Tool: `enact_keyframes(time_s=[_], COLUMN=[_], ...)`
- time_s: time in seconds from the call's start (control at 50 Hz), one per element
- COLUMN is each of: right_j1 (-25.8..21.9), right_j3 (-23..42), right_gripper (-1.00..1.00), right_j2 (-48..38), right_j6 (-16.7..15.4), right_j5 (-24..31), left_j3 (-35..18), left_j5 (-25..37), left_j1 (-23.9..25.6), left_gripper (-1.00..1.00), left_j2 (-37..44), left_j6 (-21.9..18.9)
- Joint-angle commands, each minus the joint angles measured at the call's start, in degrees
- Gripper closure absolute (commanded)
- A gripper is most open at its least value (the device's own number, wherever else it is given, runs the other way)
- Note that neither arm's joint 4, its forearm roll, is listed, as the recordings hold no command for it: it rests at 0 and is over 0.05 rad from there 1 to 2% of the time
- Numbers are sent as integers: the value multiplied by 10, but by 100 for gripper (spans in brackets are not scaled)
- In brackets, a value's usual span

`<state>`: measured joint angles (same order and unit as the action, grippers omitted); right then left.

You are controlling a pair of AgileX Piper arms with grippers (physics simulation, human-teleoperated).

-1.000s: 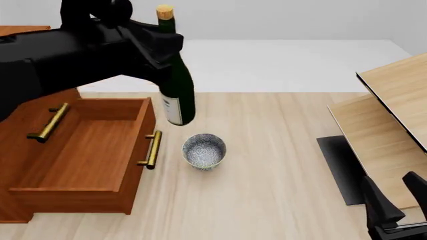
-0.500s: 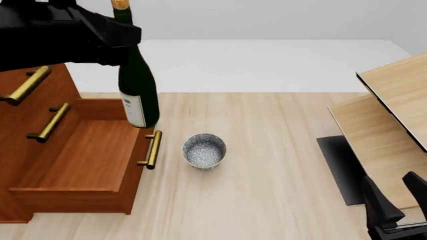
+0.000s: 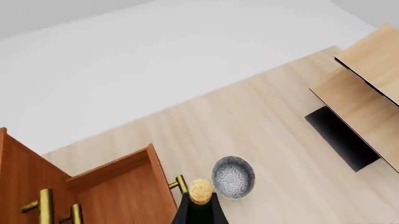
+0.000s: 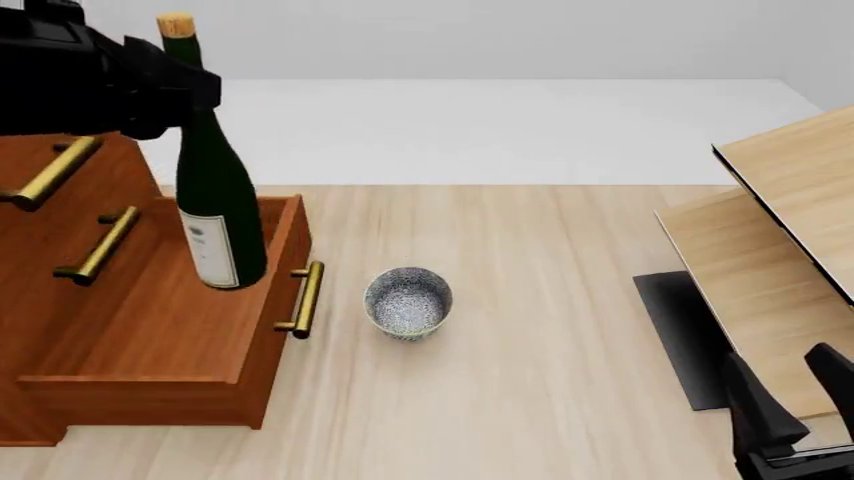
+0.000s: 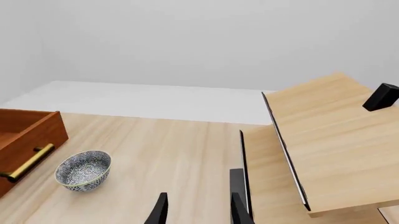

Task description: Put the wine bottle in the bottom drawer of the cabinet.

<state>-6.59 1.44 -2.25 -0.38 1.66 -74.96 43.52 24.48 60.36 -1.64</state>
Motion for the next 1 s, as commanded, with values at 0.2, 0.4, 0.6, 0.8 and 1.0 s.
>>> enact_keyframes(time_s=[0.2,0.4,0.6,0.8,1.0], right_j1=[1,1,1,2,2], right_j3=[0,0,0,0,0], right_gripper=[-100,-100,-100,-100,-100], right_j2=[-1,-1,1,6,8], right_j6=[0,0,-1,-1,-2], right_j5=[-2,-2,-1,3,6], left_j3=[3,20,47,92,102], left_j5=[68,67,59,39,29], left_j1=[-58,-75,-96,-117,-128], left_gripper=[100,100,100,100,100], left_j2=[-52,-67,-69,-80,-71], left_j6=[17,31,24,21,17])
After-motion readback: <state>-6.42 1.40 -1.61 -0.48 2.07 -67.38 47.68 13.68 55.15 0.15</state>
